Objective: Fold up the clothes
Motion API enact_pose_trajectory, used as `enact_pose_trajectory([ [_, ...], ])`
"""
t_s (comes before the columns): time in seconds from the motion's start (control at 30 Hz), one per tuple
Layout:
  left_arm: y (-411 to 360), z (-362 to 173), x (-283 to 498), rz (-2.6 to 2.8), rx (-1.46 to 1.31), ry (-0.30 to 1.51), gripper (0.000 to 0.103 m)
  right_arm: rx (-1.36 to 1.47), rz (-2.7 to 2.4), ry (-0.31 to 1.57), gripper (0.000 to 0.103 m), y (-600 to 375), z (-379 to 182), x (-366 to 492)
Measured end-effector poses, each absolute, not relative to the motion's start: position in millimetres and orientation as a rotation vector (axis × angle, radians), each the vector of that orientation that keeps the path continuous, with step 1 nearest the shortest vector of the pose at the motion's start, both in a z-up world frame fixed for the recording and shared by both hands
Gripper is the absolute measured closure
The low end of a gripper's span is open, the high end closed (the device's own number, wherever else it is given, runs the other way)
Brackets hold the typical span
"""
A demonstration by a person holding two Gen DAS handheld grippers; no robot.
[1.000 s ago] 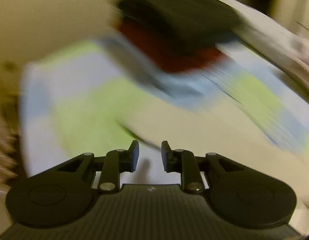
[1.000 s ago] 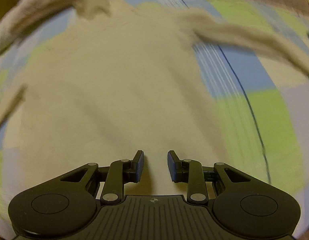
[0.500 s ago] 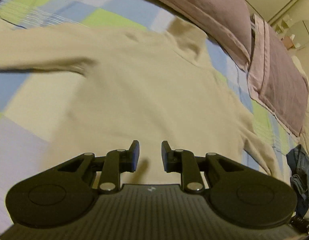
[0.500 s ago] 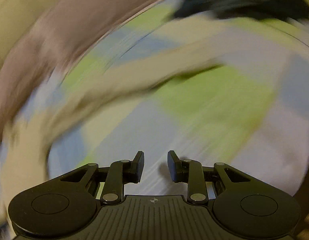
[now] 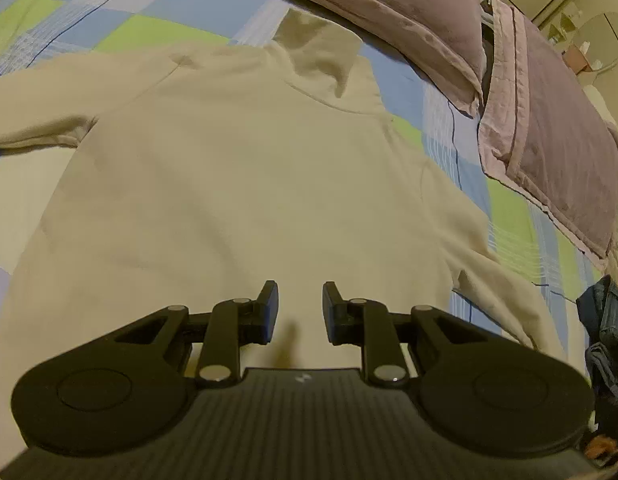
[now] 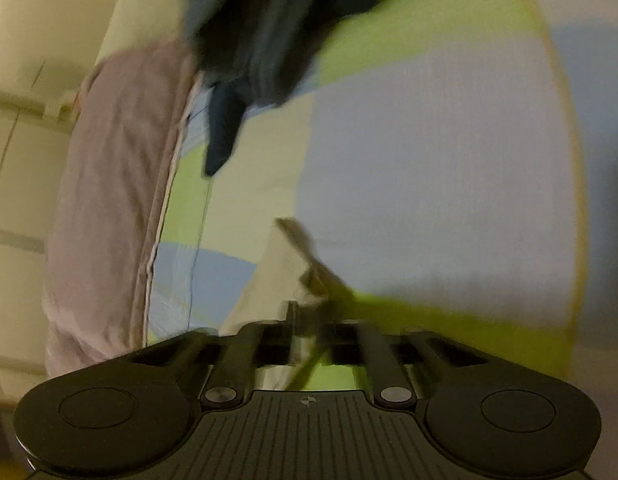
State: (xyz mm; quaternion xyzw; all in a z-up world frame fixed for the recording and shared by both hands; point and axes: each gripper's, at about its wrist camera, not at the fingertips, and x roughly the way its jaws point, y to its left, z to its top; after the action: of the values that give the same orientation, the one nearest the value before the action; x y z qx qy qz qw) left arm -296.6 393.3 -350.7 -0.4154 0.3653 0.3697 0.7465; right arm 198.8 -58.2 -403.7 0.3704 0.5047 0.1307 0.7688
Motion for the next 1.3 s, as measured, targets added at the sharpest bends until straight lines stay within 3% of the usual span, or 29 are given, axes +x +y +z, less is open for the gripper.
enact_pose_trajectory([
  [0.13,394,-348,-296,0.771,-0.875,0.830,0.085,0.764,0.400,0.947,0.098,-66,-337,211],
  [0.23,393,-356,-295,0.750,-0.868,0.882,0.085,0.655,0.426,0.939,0.098,-60,-301,222],
  [0.4,388,-374,-298,0.761,-0.880,0.967,0.085,0.367,0.284,1.115,0.098,-48,-354,213],
  [0.5,387,-376,-307,0.767,-0.874,0.989,0.085,0.462,0.206,1.169,0.098,-74,-389,188],
  [0.53,387,-376,-310,0.769,-0.870,0.995,0.085,0.482,0.213,1.155,0.093,-79,-388,184],
  [0.57,387,-376,-313,0.771,-0.867,1.000,0.085,0.443,0.225,1.146,0.075,-77,-380,184],
  [0.63,389,-376,-316,0.787,-0.873,0.999,0.085,0.364,0.248,1.126,0.053,-74,-366,184],
  [0.67,390,-376,-317,0.796,-0.878,0.996,0.085,0.322,0.261,1.111,0.052,-73,-358,185],
  [0.77,394,-375,-315,0.797,-0.876,0.983,0.085,0.165,0.337,0.999,0.052,-66,-336,197],
  [0.87,397,-374,-306,0.774,-0.864,0.972,0.085,0.142,0.457,1.012,0.052,-53,-339,225],
  [1.03,396,-371,-296,0.749,-0.836,0.966,0.085,-0.131,0.610,1.122,0.053,-6,-373,251],
  [1.13,397,-372,-293,0.754,-0.836,0.965,0.085,-0.188,0.655,1.127,0.095,5,-380,249],
  [1.3,400,-372,-291,0.778,-0.841,0.944,0.085,-0.160,0.611,0.963,0.098,6,-366,251],
])
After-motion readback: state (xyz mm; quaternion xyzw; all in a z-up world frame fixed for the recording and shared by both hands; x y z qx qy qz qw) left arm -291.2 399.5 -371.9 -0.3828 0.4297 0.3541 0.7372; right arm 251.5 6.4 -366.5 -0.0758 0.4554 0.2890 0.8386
